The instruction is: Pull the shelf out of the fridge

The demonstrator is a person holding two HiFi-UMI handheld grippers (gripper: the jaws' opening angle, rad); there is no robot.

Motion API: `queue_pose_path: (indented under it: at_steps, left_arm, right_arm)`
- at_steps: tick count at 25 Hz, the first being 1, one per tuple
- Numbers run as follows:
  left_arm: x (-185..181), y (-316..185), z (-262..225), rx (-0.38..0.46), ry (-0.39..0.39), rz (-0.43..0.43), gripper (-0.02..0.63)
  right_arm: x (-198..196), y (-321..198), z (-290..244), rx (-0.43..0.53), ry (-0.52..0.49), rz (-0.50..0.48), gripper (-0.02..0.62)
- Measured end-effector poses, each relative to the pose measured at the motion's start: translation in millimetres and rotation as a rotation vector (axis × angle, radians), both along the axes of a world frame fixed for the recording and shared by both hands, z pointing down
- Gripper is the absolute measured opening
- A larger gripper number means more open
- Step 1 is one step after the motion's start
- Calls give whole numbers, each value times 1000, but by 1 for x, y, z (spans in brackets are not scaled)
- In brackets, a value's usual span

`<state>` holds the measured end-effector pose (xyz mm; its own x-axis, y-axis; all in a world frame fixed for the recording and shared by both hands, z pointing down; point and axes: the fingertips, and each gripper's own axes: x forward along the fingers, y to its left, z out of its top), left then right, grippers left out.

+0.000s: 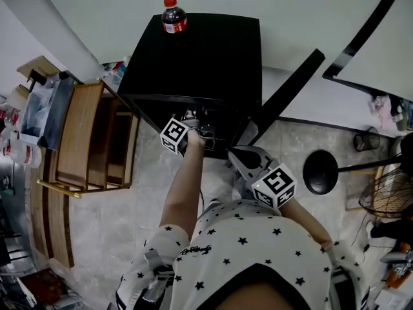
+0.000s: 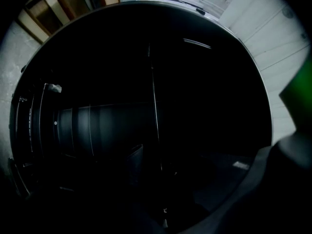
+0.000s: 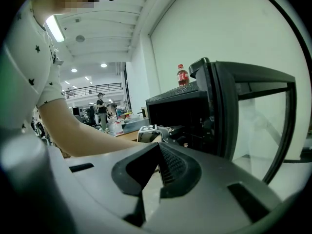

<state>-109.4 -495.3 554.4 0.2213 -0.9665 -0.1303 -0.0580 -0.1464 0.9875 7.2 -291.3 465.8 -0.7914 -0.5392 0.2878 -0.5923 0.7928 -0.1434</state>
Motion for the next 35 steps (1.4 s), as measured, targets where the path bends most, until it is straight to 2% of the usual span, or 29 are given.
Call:
queue_pose_path:
  at_steps: [6, 8, 11, 13, 24, 35]
  left_arm:
    - [6, -17, 6, -28, 26, 11, 177]
    - [7, -19, 5, -30, 32, 10, 148]
    - [5, -21, 3, -35, 19, 7, 66]
    - [6, -22, 1, -37, 2, 12, 43]
    - [5, -17, 2, -67, 47, 23, 32]
    - [2, 19, 1, -71, 59, 33, 31]
  right_arm:
    - [6, -4, 2, -8, 6, 5, -8]
    - [6, -5, 3, -10, 8, 4, -8]
    - [3, -5, 4, -12, 8, 0, -8]
    - [1, -4, 5, -13, 9, -3, -8]
    - [-6, 3, 4, -21, 4, 5, -8]
    - [-15, 24, 1, -18, -6, 26, -8]
